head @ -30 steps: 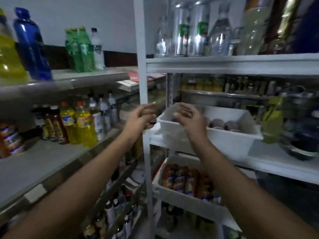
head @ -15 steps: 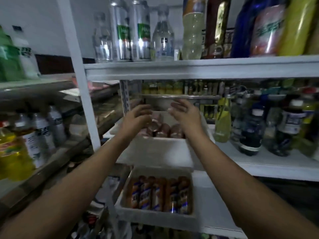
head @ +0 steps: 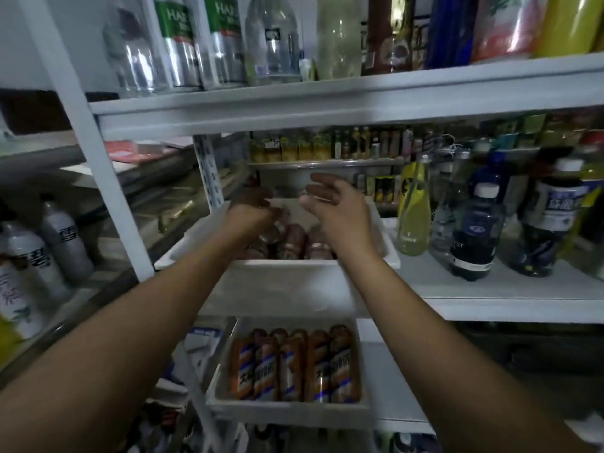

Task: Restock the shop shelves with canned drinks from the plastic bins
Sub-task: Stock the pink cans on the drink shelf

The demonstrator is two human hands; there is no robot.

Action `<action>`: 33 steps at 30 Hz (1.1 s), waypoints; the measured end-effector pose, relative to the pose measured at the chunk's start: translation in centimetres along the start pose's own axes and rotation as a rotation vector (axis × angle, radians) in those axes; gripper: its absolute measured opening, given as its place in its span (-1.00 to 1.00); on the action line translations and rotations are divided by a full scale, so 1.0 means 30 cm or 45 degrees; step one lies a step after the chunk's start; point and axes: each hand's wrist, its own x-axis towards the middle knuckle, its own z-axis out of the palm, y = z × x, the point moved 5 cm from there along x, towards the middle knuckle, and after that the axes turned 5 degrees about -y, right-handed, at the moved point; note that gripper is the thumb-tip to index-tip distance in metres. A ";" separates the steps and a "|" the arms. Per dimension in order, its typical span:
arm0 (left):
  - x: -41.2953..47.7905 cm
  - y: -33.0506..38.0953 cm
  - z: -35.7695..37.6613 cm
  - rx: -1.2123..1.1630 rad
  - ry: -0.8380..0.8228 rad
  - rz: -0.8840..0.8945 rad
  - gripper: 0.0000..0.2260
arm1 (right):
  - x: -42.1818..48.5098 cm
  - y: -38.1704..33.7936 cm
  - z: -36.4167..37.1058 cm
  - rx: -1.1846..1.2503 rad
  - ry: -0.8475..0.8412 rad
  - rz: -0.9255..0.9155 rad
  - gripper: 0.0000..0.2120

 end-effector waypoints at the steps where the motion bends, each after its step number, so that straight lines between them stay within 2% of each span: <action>1: 0.006 -0.012 0.003 0.011 -0.014 -0.013 -0.65 | 0.004 0.002 -0.002 0.006 0.001 0.001 -0.74; 5: -0.010 -0.033 0.018 0.284 -0.160 -0.139 -0.71 | 0.006 0.012 -0.003 0.058 -0.030 0.023 -0.66; 8: -0.027 -0.011 0.040 0.462 -0.224 -0.175 -0.60 | 0.002 0.006 0.000 0.026 -0.032 -0.005 -0.63; 10: -0.029 -0.001 0.038 0.502 -0.206 -0.224 -0.61 | 0.000 0.004 0.000 0.035 -0.024 -0.021 -0.63; 13: -0.021 -0.036 0.025 0.231 -0.175 -0.316 -0.67 | -0.008 0.005 -0.004 0.070 -0.036 -0.024 -0.59; 16: -0.030 -0.085 -0.004 -0.239 -0.124 -0.504 -0.73 | -0.011 0.012 -0.006 0.109 -0.030 -0.016 -0.67; 18: -0.023 -0.103 -0.031 -0.359 -0.019 -0.557 -0.70 | -0.012 0.014 -0.004 0.125 -0.033 -0.009 -0.69; 21: -0.018 -0.103 -0.056 -0.526 0.103 -0.533 -0.64 | -0.003 0.032 -0.004 0.151 -0.035 0.038 -0.74; 25: -0.050 -0.071 -0.042 -0.895 0.037 -0.475 -0.71 | 0.012 0.072 0.004 0.154 -0.048 0.208 -0.83; 28: -0.054 -0.049 -0.036 -0.973 -0.043 -0.378 -0.73 | 0.012 0.104 0.026 0.250 -0.128 0.402 -0.72; 31: -0.060 -0.017 -0.019 -0.923 -0.225 -0.271 -0.90 | 0.010 0.111 0.043 0.317 -0.241 0.460 -0.80; 33: -0.057 -0.002 -0.001 -0.776 -0.321 -0.118 -0.88 | 0.009 0.108 0.034 0.382 -0.243 0.487 -0.80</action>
